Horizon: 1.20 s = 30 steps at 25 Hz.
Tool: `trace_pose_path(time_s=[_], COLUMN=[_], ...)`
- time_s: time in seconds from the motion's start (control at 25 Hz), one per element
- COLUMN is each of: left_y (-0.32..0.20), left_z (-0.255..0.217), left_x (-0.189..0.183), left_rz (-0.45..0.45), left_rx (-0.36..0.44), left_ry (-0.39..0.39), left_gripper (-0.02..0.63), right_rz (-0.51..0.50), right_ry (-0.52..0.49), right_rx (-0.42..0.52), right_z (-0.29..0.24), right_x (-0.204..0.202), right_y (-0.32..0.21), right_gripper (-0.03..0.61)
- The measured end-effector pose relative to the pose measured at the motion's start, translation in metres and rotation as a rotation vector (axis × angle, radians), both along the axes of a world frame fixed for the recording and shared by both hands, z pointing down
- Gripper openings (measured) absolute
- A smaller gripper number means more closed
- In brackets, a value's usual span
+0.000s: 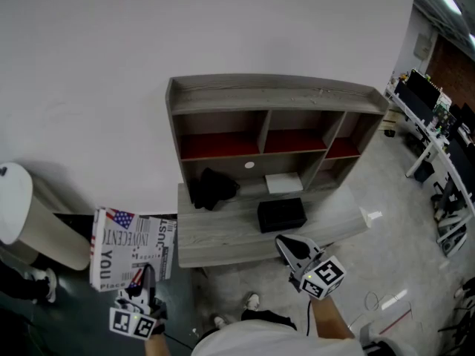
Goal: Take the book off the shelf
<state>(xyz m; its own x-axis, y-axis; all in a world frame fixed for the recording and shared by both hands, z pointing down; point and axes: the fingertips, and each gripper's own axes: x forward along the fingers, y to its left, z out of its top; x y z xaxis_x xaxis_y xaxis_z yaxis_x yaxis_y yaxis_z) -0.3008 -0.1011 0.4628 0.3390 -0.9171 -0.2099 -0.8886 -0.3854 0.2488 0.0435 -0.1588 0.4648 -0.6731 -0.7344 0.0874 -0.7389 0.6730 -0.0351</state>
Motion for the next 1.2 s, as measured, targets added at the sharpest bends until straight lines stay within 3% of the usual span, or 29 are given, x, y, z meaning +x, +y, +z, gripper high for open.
trace_pose_path(time_s=[0.36,1.2], left_y=[0.009,0.008], left_z=[0.025,0.032], left_x=[-0.009,-0.010], left_rz=[0.015,-0.003], left_rx=[-0.031,-0.034], left_ry=[0.026,0.042], left_gripper=[0.155,0.155], right_rz=[0.000,-0.012], right_ry=[0.058,0.046], right_rx=[-0.031,-0.024], right_z=[0.027,0.027], right_x=[-0.011,-0.018], right_y=[0.027,0.016], right_gripper=[0.023,0.023])
